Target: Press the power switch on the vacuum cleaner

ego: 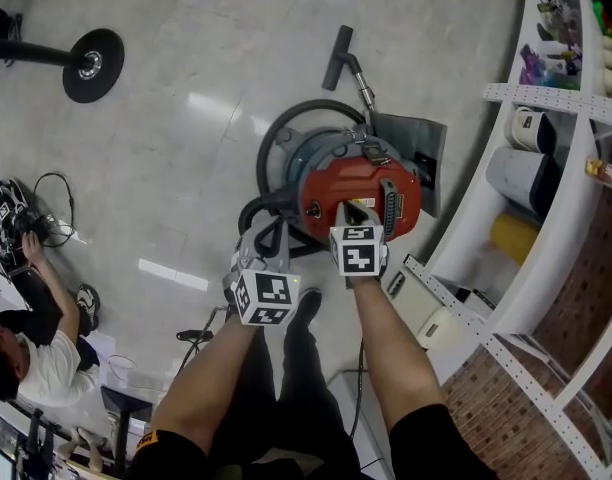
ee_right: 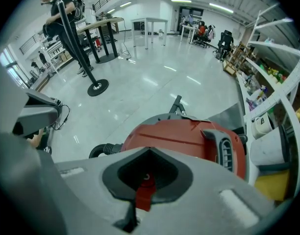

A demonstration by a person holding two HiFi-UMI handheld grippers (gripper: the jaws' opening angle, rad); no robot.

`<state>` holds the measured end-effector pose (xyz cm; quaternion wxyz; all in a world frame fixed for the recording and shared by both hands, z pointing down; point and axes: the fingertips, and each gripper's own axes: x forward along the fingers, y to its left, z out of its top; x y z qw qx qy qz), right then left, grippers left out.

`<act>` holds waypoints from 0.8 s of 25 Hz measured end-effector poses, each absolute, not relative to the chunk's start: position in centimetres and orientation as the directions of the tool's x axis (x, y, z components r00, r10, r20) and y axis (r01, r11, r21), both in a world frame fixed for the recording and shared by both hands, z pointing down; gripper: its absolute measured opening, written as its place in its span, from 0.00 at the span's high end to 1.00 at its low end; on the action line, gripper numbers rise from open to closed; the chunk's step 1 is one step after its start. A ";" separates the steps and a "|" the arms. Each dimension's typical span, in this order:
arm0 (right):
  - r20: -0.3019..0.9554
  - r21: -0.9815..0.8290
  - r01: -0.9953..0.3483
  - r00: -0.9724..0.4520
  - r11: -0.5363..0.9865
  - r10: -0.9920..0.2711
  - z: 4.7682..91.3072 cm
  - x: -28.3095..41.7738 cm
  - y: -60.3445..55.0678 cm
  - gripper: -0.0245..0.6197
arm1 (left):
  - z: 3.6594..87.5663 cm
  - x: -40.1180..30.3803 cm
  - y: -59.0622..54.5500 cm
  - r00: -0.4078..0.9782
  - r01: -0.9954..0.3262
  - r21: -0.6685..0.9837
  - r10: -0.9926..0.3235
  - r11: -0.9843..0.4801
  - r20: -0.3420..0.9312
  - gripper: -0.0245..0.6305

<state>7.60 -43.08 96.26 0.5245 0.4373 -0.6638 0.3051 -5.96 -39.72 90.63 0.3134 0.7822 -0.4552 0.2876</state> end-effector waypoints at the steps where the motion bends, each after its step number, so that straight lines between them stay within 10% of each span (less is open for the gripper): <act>1: 0.964 0.054 -0.902 -0.066 0.429 -0.259 96.3 7.6 -43.2 0.97 | 90.7 -6.1 -39.8 0.419 -0.893 0.229 -0.532 -0.387 0.736 0.94; 20: 0.919 0.031 -0.933 -0.115 0.359 -0.378 88.1 8.0 -40.8 0.97 | 83.7 -5.0 -40.4 0.448 -0.874 0.210 -0.559 -0.438 0.698 0.94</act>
